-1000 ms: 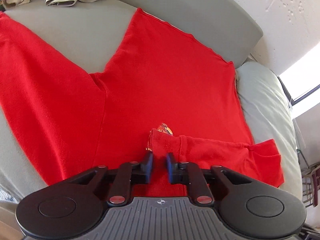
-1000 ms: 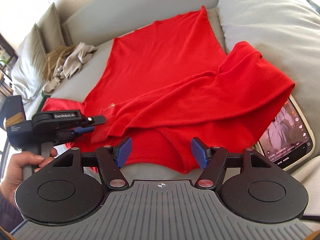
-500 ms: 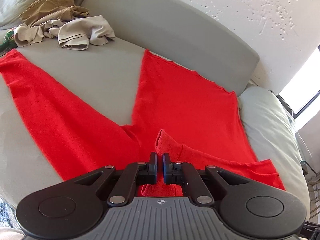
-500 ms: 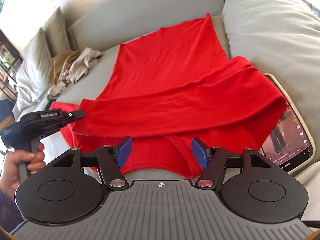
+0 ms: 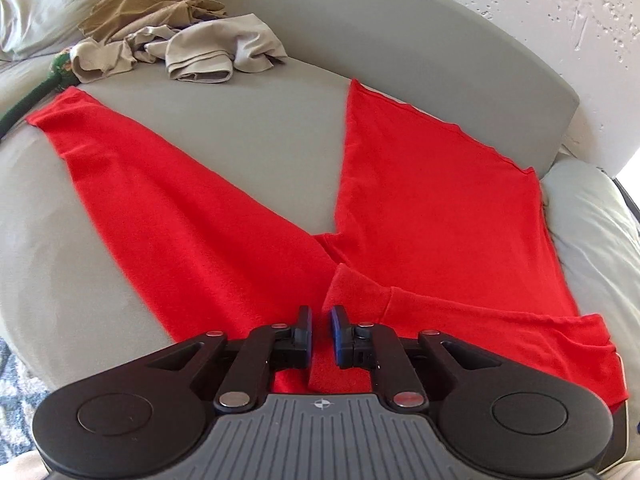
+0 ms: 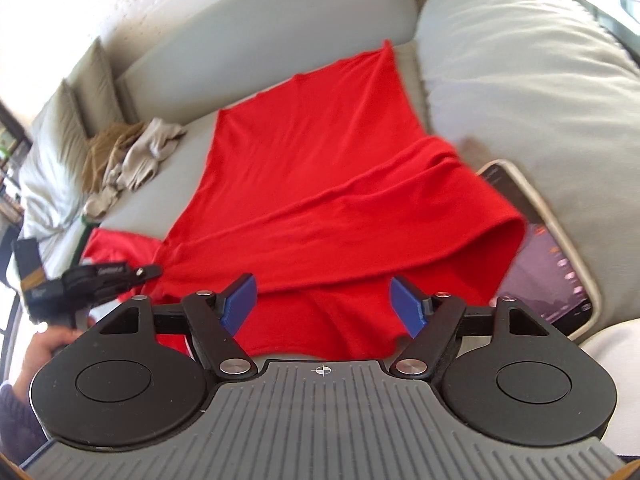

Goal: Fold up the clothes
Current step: 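Pinch and smooth the folded sleeve with the left tool, then open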

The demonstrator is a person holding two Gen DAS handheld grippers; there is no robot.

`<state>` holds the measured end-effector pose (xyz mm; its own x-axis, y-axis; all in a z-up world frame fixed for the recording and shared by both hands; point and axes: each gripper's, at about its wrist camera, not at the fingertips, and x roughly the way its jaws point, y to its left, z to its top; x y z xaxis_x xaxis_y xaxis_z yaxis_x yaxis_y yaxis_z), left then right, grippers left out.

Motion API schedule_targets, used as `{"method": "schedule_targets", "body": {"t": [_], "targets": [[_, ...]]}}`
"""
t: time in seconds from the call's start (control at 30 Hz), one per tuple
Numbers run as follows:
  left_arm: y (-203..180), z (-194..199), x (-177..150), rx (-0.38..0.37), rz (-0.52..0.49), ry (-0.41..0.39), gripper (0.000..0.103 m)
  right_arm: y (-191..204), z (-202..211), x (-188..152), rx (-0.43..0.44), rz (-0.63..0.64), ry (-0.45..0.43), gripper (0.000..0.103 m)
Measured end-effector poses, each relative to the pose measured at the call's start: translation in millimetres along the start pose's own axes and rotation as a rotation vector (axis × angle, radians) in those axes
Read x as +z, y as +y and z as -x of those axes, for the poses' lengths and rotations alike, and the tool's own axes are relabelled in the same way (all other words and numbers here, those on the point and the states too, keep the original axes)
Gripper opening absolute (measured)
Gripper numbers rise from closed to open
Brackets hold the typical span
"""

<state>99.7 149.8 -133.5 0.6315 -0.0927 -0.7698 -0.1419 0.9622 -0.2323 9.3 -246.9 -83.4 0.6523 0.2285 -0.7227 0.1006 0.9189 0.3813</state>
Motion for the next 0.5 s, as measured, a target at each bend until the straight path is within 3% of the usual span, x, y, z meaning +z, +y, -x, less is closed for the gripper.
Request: {"method": "schedule_targets", "body": {"t": [0.03,0.13,0.2,0.3,0.37,0.5], "targets": [[-2.6,6.7,-0.9,0.021,-0.013,-0.013,0.027,-7.4,5.4,6.1,-0.018,-0.017,-0.029,0.078],[-15.8,22.9,-8.5,-0.002,-0.080,-0.050,0.028,-33.8,16.1,30.3,-0.109,-0.073,-0.099,0.078],[-25.5,24.9,-14.0,-0.069,-0.118,-0.047,0.027,-48.4,7.3,46.5,-0.196,-0.066,-0.060,0.078],[-39.2,9.2,-20.9,-0.105,-0.173,-0.010,0.026,-69.5,-17.5,57.9,-0.238,-0.046,0.053,0.067],[-48.1,-2.1,-25.4,-0.123,-0.209,0.015,0.023,-80.8,-31.2,59.6,-0.203,-0.051,0.115,0.053],[-48.1,-9.3,-26.5,-0.121,-0.208,0.033,0.022,-88.8,-50.0,60.5,-0.167,-0.017,0.179,0.049]]}}
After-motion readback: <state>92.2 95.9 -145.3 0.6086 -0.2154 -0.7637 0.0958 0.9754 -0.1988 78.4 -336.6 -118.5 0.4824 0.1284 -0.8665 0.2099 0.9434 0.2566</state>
